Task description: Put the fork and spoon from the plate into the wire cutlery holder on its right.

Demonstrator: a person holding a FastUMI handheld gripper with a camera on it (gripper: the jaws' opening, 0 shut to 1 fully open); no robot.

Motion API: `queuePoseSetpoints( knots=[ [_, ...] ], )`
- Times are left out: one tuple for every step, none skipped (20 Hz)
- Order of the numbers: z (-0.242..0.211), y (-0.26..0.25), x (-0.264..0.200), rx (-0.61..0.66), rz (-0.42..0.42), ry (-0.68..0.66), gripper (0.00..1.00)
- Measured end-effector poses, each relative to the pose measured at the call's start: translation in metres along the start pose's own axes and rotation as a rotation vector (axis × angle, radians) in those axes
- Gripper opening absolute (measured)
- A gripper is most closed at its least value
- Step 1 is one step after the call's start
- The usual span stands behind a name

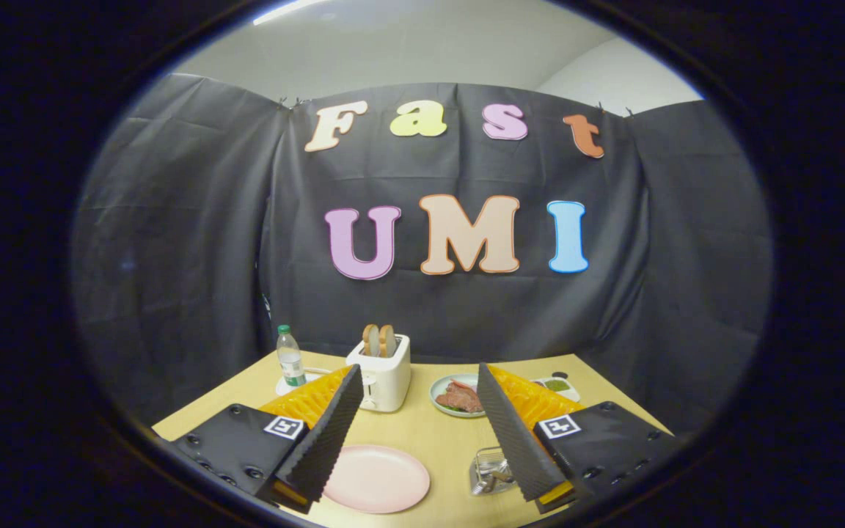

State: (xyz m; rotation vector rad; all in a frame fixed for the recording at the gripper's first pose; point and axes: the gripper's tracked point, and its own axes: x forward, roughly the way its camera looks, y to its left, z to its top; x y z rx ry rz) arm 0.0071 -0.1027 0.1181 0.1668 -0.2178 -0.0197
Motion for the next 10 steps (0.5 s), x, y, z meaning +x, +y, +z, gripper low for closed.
queuePoseSetpoints(
  knots=[
    [0.001,-0.002,-0.001,0.002,-0.004,-0.004,0.99],
    [0.001,-0.005,-0.002,0.008,-0.009,-0.005,0.99],
    [0.002,-0.008,-0.002,0.018,-0.014,-0.008,0.99],
    [0.003,-0.010,-0.002,0.025,-0.019,-0.012,0.99],
    [0.004,-0.013,-0.002,0.026,-0.025,-0.012,0.99],
    [0.005,-0.016,-0.002,0.023,-0.031,-0.012,0.99],
    [0.004,-0.019,-0.002,0.021,-0.038,-0.010,0.99],
    [0.003,-0.023,-0.001,0.021,-0.045,-0.008,0.99],
    [0.003,-0.025,-0.001,0.023,-0.052,-0.005,0.99],
    [0.002,-0.028,0.000,0.027,-0.059,-0.004,0.99]
  ],
)
